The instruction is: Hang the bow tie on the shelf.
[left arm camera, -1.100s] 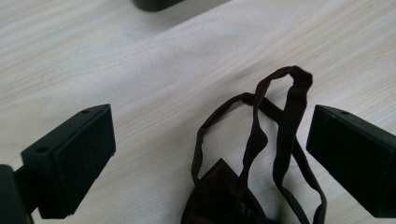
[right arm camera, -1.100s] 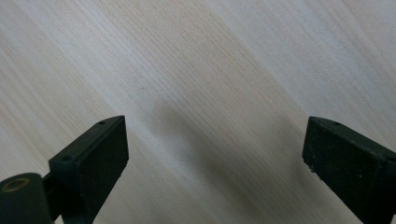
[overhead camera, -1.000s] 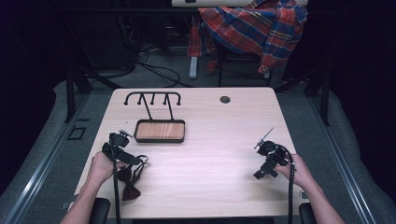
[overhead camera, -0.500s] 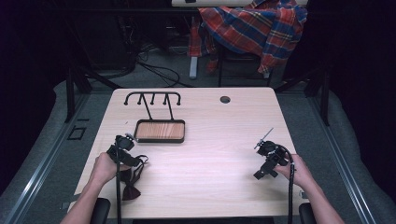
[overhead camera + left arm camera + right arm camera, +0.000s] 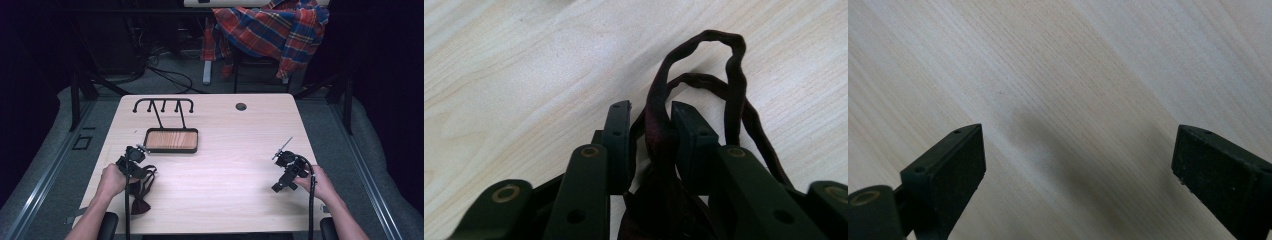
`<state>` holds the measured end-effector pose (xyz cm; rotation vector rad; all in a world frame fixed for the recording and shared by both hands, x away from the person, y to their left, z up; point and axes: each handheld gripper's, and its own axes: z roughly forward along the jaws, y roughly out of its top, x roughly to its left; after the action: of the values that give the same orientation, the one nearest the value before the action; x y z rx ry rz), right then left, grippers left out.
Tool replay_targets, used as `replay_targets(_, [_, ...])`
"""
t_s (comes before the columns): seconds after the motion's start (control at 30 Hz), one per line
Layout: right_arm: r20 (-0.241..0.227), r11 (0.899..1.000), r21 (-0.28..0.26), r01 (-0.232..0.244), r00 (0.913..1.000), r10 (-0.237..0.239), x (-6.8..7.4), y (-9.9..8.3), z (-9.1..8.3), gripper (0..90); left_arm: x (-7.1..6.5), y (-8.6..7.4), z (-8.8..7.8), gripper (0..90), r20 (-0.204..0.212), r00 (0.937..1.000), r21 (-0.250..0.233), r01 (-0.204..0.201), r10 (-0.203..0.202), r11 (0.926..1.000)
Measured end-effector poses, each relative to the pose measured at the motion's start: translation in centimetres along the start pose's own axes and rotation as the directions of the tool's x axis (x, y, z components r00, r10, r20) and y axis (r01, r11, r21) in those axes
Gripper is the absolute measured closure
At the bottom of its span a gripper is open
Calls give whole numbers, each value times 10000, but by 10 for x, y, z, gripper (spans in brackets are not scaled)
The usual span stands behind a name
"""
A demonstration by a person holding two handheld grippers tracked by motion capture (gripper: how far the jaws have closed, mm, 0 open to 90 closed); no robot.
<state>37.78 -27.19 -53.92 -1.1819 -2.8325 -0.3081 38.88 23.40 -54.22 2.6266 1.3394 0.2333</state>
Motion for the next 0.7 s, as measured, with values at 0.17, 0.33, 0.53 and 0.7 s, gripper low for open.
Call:
replay_targets(0.17, [-4,10000,-23,23,10000,-23,0,0,0,68,-2,1,3,737,-167,9996,295,-237,242,9993])
replay_targets(0.33, [-28,10000,28,78,10000,-78,0,0,0,69,-2,1,4,757,-164,9994,345,-287,293,9990])
replay_targets(0.53, [-1,9994,242,243,9997,-243,-1,1,-1,69,-4,1,3,855,-192,9986,364,-495,503,9981])
replay_targets(0.7, [-1,9996,198,197,9998,-197,-1,1,0,69,-3,0,2,877,-130,9986,393,-509,514,9979])
